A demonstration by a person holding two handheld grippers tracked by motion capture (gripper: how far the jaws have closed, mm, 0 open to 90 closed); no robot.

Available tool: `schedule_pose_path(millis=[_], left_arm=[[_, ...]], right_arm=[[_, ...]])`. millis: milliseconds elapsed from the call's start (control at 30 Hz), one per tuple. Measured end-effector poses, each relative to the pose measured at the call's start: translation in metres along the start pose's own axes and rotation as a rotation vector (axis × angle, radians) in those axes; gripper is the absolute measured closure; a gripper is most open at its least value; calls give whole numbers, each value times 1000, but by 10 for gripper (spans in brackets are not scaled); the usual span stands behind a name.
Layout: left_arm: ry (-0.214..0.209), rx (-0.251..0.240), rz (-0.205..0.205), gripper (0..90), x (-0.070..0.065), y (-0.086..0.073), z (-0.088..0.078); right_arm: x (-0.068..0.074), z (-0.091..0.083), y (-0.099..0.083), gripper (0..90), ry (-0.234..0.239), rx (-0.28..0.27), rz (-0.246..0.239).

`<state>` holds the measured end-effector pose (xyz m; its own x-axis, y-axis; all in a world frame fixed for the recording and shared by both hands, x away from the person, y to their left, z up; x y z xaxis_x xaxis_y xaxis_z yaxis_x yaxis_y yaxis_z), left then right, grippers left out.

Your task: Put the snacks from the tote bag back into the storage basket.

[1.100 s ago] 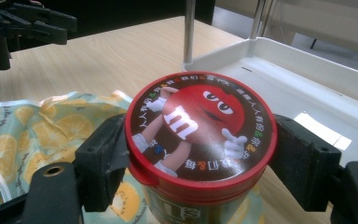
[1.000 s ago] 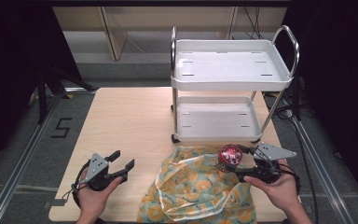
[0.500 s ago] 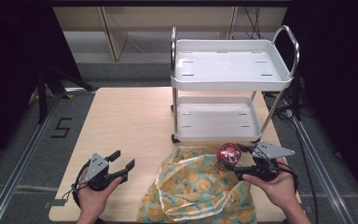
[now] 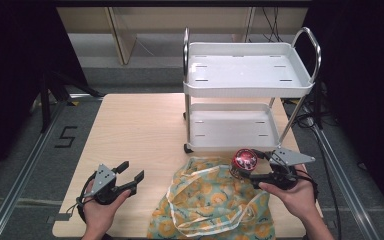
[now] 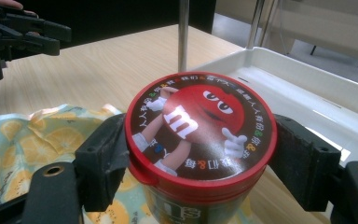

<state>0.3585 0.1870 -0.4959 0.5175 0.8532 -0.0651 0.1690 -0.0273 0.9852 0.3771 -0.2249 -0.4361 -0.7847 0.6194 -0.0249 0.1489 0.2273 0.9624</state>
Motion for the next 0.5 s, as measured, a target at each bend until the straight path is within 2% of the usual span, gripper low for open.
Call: schedule_pose_path(millis=[67, 133, 167, 333, 400, 433, 467, 500], left_arm=[[3, -1, -1, 328, 0, 0, 0], [2, 1, 0, 328, 0, 0, 0], [2, 1, 0, 328, 0, 0, 0], [-2, -3, -2, 328, 0, 0, 1], [-2, -4, -1, 328, 0, 0, 1], [3, 1, 0, 328, 0, 0, 0], [3, 1, 0, 328, 0, 0, 0], [4, 0, -1, 328, 0, 0, 0]], right_arm=[[0, 1, 0, 261, -8, -7, 6], [-2, 0, 0, 262, -2, 4, -9], [-1, 0, -1, 261, -3, 12, 5], [-1, 2, -1, 262, -3, 4, 8], [-3, 2, 0, 262, 4, 15, -10], [-2, 3, 1, 262, -1, 8, 10], [-2, 3, 1, 262, -1, 8, 10], [-4, 5, 1, 262, -12, -10, -11]])
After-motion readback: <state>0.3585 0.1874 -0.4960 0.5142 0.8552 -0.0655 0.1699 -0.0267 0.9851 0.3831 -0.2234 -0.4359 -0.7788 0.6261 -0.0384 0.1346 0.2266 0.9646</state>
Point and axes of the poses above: each handheld gripper's, and its own axes: z roughly forward along the jaws, y roughly out of its top, x roughly to its left, the point moved 5 cm from there along z, roughly forward along the jaws, and after that the axes turned 7 degrees about -x, right-handed, at the moved point
